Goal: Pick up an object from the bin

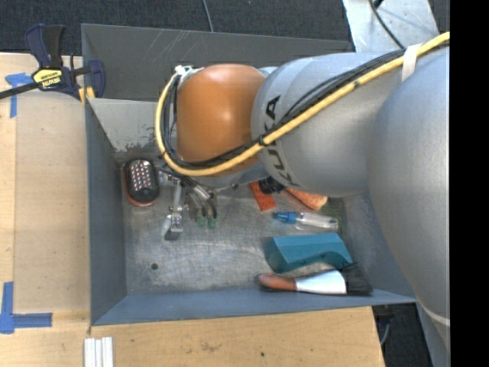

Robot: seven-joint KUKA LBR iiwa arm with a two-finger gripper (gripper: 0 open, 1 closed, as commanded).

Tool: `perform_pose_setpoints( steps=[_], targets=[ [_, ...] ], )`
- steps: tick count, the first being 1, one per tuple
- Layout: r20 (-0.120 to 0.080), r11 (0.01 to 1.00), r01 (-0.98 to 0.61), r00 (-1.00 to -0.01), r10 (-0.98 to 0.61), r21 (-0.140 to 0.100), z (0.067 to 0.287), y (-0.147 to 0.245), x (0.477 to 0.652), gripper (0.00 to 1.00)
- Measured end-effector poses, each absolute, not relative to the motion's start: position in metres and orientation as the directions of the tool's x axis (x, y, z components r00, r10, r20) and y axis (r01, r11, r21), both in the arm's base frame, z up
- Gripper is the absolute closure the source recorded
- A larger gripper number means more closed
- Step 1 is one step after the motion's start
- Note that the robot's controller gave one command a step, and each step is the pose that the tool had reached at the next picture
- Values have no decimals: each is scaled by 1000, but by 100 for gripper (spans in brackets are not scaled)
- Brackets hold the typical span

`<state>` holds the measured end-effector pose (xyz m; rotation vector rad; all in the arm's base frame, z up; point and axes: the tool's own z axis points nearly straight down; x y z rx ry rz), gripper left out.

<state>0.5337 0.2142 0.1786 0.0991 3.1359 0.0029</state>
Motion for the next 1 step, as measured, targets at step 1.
perform_pose_setpoints(
  steps=[1],
  targets=[
    [1, 1000, 16, -1000, 16, 0, 180, 227, 544, 0]
  ],
)
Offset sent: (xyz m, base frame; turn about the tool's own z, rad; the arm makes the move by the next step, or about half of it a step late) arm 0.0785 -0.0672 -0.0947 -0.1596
